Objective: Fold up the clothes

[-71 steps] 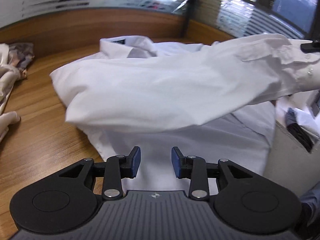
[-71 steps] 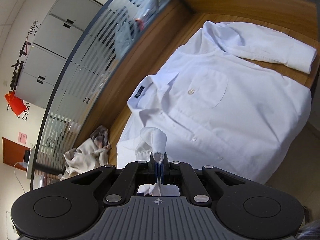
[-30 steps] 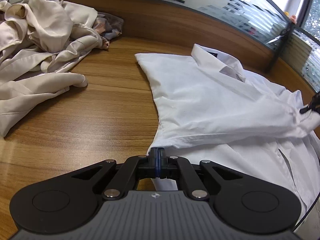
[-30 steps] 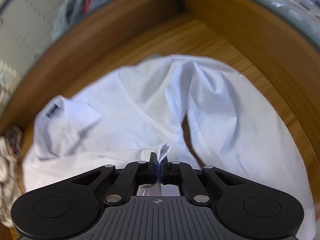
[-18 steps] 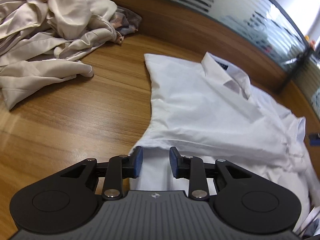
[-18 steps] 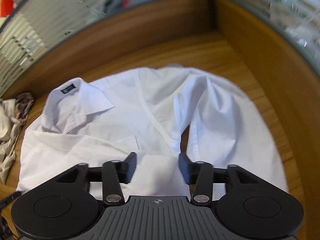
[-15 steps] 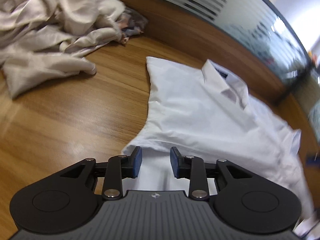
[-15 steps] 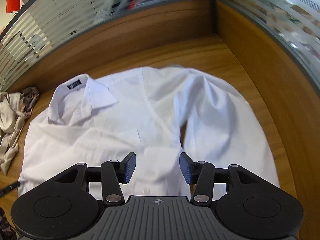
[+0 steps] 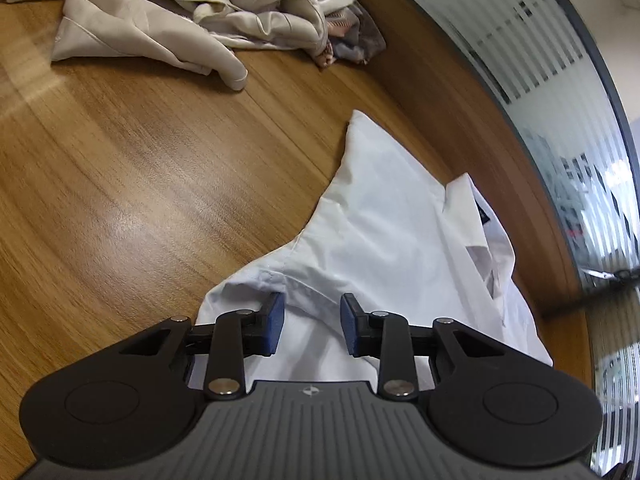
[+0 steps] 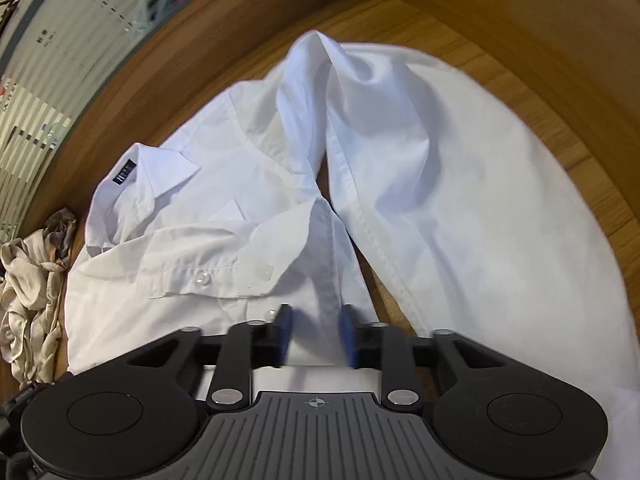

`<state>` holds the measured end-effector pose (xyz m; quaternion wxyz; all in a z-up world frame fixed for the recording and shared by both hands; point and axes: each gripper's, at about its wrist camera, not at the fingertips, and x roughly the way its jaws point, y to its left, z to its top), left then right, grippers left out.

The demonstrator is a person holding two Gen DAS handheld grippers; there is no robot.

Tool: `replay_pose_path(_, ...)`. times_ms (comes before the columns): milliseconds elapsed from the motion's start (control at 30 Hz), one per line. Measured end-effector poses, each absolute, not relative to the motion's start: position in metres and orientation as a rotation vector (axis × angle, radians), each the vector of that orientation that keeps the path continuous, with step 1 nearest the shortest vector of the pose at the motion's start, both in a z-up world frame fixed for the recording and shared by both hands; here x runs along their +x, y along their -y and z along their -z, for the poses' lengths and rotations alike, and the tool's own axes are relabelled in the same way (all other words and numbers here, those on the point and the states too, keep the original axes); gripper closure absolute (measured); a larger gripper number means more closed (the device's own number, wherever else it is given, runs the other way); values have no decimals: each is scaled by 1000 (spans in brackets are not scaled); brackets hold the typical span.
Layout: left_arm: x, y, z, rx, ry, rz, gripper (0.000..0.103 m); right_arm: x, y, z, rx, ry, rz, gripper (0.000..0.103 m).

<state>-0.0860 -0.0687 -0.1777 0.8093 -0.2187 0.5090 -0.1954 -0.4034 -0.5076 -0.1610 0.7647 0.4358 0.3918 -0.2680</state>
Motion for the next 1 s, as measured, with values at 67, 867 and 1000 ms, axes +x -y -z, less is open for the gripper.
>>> replay_pose_path(67,-88,67,175,-460,-1070,383,103,-403,508,156,935,-843,582,100)
replay_pose_path(867,-101,134,132,-5,-871,646,101,-363,477,107,527,-850,560,77)
replay_pose_path(1000,-100,160,153,123,-892,687,100,-345,467,125,502,-888,485,77)
